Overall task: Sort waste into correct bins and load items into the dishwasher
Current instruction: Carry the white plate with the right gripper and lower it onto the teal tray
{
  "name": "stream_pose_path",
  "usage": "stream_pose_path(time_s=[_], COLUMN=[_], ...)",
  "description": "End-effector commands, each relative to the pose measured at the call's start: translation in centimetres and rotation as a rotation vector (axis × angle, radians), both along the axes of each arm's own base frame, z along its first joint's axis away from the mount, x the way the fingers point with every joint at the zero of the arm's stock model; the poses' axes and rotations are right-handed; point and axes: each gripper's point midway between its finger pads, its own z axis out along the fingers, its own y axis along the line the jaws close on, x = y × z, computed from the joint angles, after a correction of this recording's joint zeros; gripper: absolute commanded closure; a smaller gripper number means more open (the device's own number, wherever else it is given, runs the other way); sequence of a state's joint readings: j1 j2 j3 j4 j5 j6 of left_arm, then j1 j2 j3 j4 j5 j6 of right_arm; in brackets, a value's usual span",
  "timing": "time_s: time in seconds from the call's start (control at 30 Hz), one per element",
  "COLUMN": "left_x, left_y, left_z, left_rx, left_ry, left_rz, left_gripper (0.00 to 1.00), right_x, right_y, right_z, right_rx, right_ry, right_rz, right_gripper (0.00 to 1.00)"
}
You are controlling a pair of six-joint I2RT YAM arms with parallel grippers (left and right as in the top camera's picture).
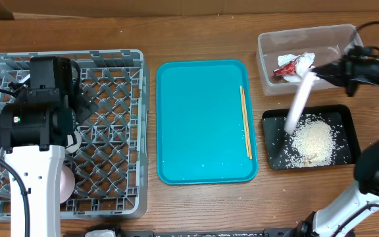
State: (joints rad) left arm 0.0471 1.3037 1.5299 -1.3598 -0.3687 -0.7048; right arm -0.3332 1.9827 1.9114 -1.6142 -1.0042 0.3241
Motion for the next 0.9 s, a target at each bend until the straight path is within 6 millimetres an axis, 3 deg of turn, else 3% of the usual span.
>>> stream_pose_path(time_s=[0.0, 0.17, 0.33, 0.47, 0.63, 0.87], left_x=[0.1, 0.1, 0.1, 0.1, 0.1, 0.1], left_y=[-0.1, -0.1, -0.1, -0.1, -0.1, -0.1], left_z=[-0.2, -0.2, -0.2, -0.2, -0.2, -0.2], left_rx=[-0.01, -0.01, -0.01, -0.01, -0.01, -0.01], left_ry=[-0.004, -0.004, -0.004, -0.004, -0.004, -0.004], left_rz=[0.011, 0.011, 0.011, 0.011, 0.011, 0.011], left_gripper=[0.0, 0.0, 0.0, 0.0, 0.0, 0.0], right_x=[-0.2, -1.1, -1.1, -0.7, -1.1, -1.5], right_y=[5.7, 14.3, 20.1, 23.3, 28.2, 30.0], right_z=[2.1, 1.4, -1.3, -2.8, -3.5, -6.9], right_rx=[-0.028, -0.143, -0.414, -0.623, -0.744, -0.973], right_ry=[-0.16, -0.281, -0.294, -0.33, -0.406, -0.427], right_rz=[0.18, 0.418, 0.46, 0.404, 0.345, 0.27], right_gripper=[0.96, 0.96, 0.96, 0.96, 0.96, 0.96])
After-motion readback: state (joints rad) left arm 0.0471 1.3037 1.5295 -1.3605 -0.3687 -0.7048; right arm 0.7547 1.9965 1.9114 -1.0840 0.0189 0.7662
